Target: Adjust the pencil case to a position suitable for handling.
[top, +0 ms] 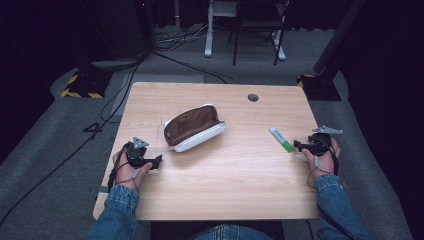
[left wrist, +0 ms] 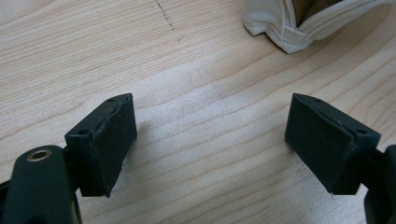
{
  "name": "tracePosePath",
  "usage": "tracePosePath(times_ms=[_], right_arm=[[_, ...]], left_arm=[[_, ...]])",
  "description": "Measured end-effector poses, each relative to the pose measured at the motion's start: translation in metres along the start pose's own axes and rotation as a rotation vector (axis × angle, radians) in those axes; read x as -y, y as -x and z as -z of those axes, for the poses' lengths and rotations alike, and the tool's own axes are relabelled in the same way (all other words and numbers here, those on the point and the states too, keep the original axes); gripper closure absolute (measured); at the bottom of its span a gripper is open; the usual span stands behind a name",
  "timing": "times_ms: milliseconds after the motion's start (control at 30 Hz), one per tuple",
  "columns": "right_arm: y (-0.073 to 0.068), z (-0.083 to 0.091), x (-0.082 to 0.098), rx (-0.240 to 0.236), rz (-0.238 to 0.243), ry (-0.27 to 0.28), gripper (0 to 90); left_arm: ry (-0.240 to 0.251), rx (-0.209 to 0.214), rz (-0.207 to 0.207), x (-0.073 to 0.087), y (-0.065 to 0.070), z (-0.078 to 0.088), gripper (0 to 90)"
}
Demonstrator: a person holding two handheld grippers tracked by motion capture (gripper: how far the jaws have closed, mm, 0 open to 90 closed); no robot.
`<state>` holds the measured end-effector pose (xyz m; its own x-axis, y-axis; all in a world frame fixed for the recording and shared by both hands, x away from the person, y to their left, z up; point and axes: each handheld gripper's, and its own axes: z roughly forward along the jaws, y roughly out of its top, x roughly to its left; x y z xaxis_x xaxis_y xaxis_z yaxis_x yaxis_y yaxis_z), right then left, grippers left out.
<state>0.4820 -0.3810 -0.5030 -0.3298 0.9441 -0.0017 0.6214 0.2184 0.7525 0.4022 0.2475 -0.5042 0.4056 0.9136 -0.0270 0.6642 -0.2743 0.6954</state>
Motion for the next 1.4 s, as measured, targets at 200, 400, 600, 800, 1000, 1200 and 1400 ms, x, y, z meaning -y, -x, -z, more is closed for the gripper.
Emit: tracePosePath(times_ms=[200,400,600,800,1000,1200,1400], right_arm=[[0.000,0.000,0.000,-0.003,0.005,0.002,26.6],[0.000,0.000,0.000,-0.004,0.005,0.002,26.6],[-0.001,0.000,0.000,-0.005,0.006,0.002,26.6],[-0.001,0.000,0.000,-0.006,0.006,0.001,26.6],[-0.001,0.001,0.000,-0.008,0.007,0.000,26.6],[-0.001,0.001,0.001,-0.008,0.008,0.000,26.6],[-0.001,0.001,0.001,-0.007,0.007,0.000,26.6]], left_arm=[[-0.013,0.002,0.022,-0.002,0.000,0.002,20.1],[-0.002,0.002,0.041,-0.008,-0.003,0.010,21.3],[0.035,0.013,0.049,-0.017,-0.003,0.021,21.7],[0.062,0.020,0.049,-0.029,0.000,0.030,21.8],[0.098,0.030,0.050,-0.040,0.003,0.037,21.9],[0.134,0.039,0.039,-0.050,0.007,0.041,21.9],[0.176,0.045,0.048,-0.058,0.010,0.041,21.7]])
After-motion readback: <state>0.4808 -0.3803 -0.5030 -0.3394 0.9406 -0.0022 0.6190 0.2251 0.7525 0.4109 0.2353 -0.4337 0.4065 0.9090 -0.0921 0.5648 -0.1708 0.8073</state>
